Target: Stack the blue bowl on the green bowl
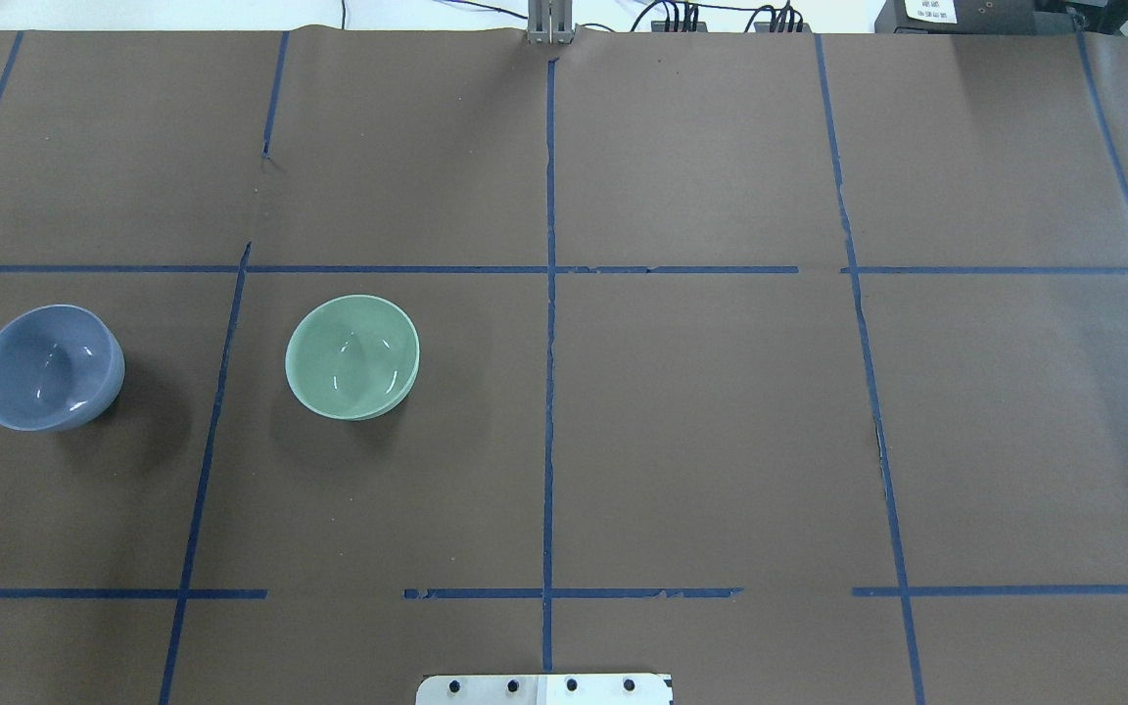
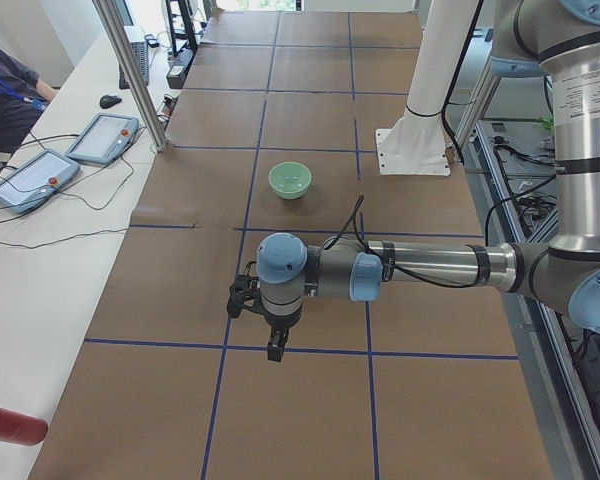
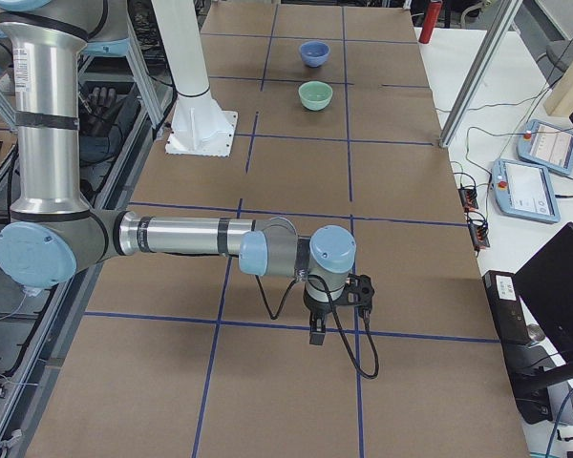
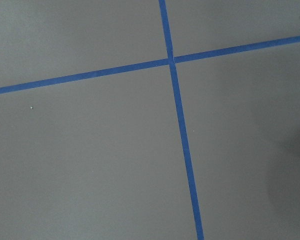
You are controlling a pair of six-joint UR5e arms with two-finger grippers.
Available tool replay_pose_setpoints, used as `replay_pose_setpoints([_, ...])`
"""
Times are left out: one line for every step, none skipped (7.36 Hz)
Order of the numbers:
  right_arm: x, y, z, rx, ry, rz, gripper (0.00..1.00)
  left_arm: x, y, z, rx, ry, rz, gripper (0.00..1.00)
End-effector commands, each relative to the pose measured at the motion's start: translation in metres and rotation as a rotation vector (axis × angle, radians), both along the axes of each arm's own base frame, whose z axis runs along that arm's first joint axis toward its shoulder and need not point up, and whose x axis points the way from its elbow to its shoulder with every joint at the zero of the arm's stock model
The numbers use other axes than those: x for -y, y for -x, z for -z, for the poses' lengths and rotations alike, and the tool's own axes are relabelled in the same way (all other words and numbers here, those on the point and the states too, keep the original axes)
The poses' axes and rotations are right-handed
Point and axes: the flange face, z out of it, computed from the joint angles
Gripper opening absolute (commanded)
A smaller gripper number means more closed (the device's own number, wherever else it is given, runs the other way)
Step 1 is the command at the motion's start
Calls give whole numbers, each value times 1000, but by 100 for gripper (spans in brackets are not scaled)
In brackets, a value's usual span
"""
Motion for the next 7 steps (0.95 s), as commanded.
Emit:
replay_pose_setpoints([0, 0, 0, 0, 0, 1, 100, 10, 0, 9, -1, -19, -1, 100])
replay_pose_setpoints([0, 0, 0, 0, 0, 1, 100, 9, -1, 11, 1, -23, 2, 100])
replay_pose_setpoints([0, 0, 0, 0, 0, -1, 100, 12, -4, 14, 7, -43, 1, 100])
replay_pose_setpoints([0, 0, 0, 0, 0, 1, 100, 19, -21, 23, -3, -70, 8, 100])
replay_pose_setpoints([0, 0, 0, 0, 1, -2, 100, 23, -52, 30, -22, -27, 48, 100])
replay_pose_setpoints([0, 0, 0, 0, 1, 0, 100, 25, -88, 36, -51, 8, 90, 100])
replay_pose_setpoints([0, 0, 0, 0, 1, 0, 100, 24, -123, 44, -81, 44, 119, 100])
